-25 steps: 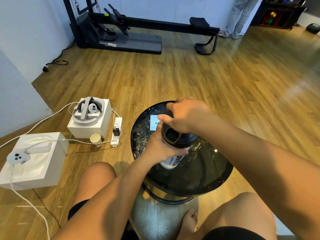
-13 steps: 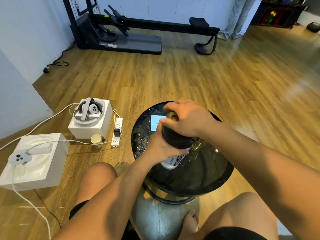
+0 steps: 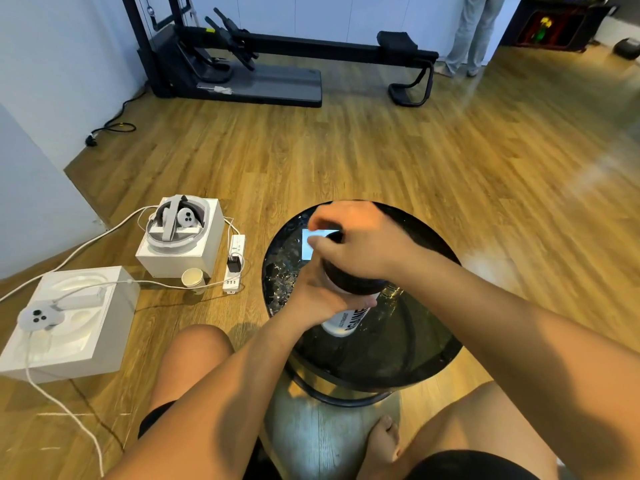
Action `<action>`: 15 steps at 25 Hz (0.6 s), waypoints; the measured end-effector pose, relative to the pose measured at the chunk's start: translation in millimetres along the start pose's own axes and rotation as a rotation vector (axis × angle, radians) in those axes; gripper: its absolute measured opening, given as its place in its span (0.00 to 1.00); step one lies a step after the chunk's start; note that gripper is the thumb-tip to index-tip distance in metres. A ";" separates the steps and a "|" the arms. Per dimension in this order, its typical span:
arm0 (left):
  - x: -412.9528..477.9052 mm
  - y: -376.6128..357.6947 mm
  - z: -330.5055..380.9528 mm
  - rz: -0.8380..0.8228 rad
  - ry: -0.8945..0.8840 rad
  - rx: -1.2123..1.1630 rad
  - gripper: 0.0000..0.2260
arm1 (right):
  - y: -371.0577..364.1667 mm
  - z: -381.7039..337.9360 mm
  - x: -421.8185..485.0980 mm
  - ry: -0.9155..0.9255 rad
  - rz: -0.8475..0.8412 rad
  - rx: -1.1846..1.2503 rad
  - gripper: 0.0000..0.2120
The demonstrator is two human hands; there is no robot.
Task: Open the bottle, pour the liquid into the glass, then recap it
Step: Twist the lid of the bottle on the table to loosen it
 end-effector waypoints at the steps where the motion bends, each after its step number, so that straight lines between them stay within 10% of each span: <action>1: 0.3 0.2 1.5 0.003 -0.008 0.011 0.43 | 3.5 15.2 -1.1 -0.133 -0.042 -0.195 0.20; 4: 1.7 3.3 1.5 0.020 -0.008 0.032 0.47 | -3.3 47.6 -9.5 -0.417 -0.233 -0.332 0.27; 12: -1.9 -4.2 -4.4 -0.067 -0.019 0.000 0.33 | -26.8 4.2 -3.3 0.064 -0.189 -0.115 0.11; 15: -8.1 -6.2 6.5 -0.077 -0.101 -0.003 0.41 | -25.7 -20.6 -6.9 0.157 -0.096 0.110 0.08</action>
Point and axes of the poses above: each hand's wrist, its own x-axis towards the middle knuckle, its own y-axis out of the back of the hand, z = x × y, the point moved 8 cm from there along x, towards the middle knuckle, and after that the axes turned 10 degrees about y, right-handed, at the moved point
